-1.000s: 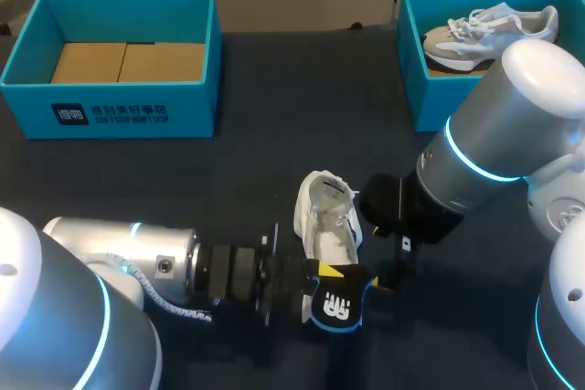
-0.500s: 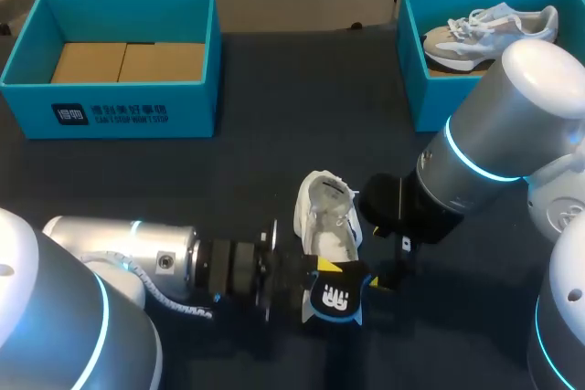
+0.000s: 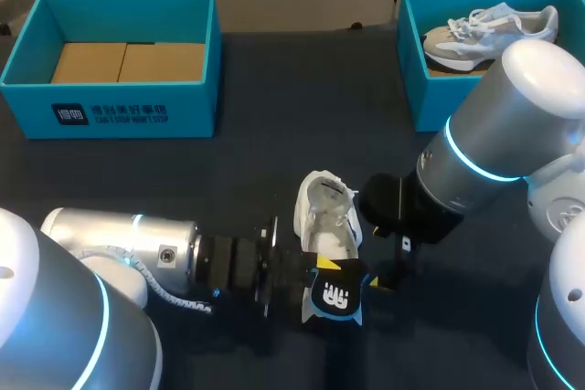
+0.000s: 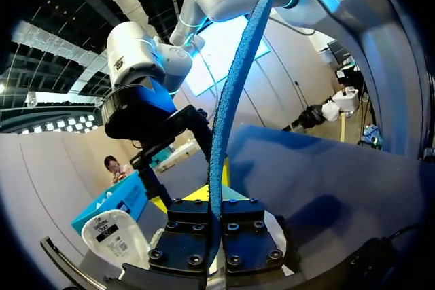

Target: Take the shoe out of the shoebox, open the shoe tongue, remove and reinsert the insole, then place the shoe into the shoebox

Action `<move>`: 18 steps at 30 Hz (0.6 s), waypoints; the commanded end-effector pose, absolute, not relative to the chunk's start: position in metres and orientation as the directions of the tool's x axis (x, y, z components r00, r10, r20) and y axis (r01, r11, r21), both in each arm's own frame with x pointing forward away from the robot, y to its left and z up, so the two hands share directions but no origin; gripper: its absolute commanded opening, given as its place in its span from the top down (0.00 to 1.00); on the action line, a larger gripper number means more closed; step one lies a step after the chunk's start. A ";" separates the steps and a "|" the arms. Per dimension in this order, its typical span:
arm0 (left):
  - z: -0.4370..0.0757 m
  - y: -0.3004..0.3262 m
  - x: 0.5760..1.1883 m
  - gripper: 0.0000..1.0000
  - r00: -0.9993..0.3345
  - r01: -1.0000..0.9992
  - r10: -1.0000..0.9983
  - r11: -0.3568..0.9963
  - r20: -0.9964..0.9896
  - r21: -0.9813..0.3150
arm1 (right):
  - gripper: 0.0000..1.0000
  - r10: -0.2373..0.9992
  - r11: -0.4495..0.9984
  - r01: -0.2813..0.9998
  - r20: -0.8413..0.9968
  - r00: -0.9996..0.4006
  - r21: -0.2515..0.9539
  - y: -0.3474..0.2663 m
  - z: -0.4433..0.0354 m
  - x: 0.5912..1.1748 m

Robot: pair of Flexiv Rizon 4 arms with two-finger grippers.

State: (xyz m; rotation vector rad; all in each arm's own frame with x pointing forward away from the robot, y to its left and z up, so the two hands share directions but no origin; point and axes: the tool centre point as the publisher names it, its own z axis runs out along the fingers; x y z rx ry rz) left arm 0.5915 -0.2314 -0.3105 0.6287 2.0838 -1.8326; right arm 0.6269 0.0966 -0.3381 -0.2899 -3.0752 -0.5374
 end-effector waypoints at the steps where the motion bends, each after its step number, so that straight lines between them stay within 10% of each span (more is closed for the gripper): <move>1: -0.313 -0.232 0.597 1.00 -0.864 0.497 0.144 0.092 -0.483 -0.863 | 0.00 0.182 0.924 0.183 0.035 -0.983 0.335 0.097 -0.339 0.626; 18: -0.325 -0.232 0.605 1.00 -0.878 0.471 0.154 0.110 -0.453 -0.875 | 0.00 0.182 0.924 0.183 0.035 -0.983 0.335 0.097 -0.339 0.626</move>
